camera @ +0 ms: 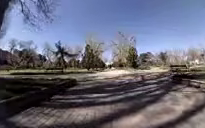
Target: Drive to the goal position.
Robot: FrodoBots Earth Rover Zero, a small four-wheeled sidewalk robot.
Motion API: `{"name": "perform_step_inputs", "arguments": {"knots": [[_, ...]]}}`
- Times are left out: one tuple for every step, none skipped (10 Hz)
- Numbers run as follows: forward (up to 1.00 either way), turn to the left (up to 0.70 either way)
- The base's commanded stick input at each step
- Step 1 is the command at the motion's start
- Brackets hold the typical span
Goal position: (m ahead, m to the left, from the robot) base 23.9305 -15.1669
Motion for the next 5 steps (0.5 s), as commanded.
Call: {"name": "perform_step_inputs", "arguments": {"knots": [[0.85,0.0],[0.85,0.0],[0.85,0.0],[0.85,0.0],[0.85,-0.09]]}}
